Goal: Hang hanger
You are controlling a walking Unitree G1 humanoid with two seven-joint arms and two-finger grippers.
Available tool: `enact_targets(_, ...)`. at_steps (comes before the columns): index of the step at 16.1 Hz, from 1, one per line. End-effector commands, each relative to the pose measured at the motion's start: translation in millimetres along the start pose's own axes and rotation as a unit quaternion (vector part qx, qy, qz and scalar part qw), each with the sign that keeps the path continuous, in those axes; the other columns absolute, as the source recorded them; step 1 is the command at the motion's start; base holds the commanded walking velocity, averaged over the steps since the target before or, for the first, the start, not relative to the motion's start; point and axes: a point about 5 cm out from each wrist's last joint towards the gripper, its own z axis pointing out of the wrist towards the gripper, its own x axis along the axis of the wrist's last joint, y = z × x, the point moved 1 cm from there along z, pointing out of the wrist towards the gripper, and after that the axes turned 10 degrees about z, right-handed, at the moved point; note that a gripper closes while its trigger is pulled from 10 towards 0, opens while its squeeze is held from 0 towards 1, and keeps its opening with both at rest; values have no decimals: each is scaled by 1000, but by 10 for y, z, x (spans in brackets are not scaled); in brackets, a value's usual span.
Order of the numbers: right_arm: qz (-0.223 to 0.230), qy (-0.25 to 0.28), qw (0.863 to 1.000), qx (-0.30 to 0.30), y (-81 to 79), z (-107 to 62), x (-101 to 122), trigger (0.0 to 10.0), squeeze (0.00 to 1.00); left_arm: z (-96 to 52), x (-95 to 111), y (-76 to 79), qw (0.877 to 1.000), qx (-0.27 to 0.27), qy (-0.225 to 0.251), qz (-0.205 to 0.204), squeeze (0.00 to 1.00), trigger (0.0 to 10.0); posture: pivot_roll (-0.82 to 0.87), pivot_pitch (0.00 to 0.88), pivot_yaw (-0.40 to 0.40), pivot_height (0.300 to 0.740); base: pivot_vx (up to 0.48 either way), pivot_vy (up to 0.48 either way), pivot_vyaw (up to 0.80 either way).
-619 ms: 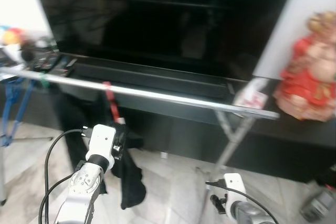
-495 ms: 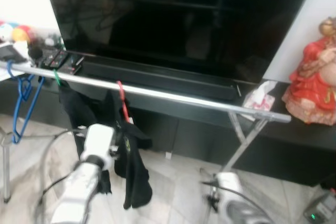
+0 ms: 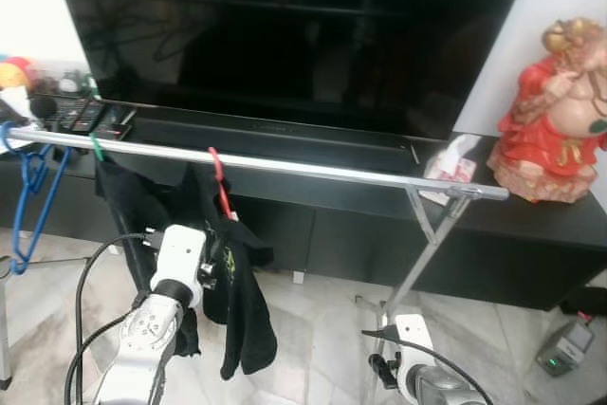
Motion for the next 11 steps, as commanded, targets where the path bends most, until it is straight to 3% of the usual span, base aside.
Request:
enact_targets(1,2,-1,1000,-4,25,-4,12,10000,0,10,22,35,1000,-9,3,4,0,10000,-6,0,-62,740,0,0,0)
enact_targets(6,1,-1,1000,-3,24,-4,13,10000,0,-5,34,50,1000,-17,6,-3,0,10000,-4,0,-63,740,0,0,0)
enact_targets(11,0,-1,1000,-2,21,-4,14,10000,0,-30,70,130,998,-63,17,-14,0,10000,0,0,-64,740,0,0,0)
